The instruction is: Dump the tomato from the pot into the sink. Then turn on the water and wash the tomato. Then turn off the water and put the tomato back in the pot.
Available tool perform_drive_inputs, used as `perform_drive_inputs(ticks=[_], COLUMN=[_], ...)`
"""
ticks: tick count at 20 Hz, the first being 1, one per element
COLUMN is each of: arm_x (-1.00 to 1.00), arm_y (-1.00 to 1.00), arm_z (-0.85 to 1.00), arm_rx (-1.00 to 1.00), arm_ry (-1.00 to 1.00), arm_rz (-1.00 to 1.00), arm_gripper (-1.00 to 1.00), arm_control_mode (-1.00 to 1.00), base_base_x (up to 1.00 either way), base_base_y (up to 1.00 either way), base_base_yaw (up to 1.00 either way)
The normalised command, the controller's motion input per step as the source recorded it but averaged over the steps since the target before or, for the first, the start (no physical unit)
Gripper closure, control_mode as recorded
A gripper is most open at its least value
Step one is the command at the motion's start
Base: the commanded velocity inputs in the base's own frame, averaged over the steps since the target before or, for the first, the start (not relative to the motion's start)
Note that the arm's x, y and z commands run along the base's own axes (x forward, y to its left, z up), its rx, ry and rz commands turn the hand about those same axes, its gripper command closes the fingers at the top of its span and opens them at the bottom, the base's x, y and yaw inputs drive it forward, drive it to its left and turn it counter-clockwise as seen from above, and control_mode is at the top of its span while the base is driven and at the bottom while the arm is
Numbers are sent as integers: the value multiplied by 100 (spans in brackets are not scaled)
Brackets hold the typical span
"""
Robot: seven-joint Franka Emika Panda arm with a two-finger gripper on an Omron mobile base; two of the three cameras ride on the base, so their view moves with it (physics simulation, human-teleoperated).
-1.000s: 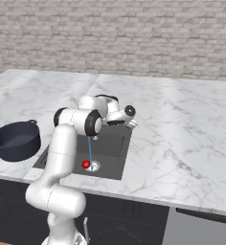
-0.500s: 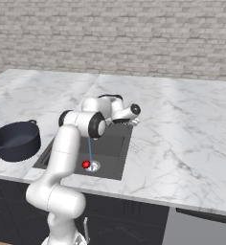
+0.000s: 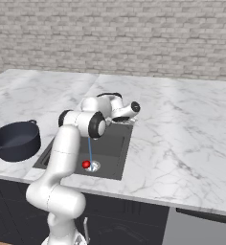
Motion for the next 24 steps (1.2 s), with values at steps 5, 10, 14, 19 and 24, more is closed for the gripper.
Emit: perform_drive_inputs(ticks=[5,10,14,19,24], arm_x=[0,9,15,6,-57], arm_y=[86,85,81,47,-4], arm_z=[0,0,0,15,42], arm_rx=[0,1,0,0,-3], arm_ry=[0,0,0,0,0], arm_rz=[9,9,8,6,0], arm_gripper=[-100,-100,-100,-100,-100], arm_control_mode=[-100,-100,-100,-100,-100], base_base_x=[0,0,0,0,0], base_base_y=[0,0,0,0,0], base_base_yaw=[0,0,0,0,0])
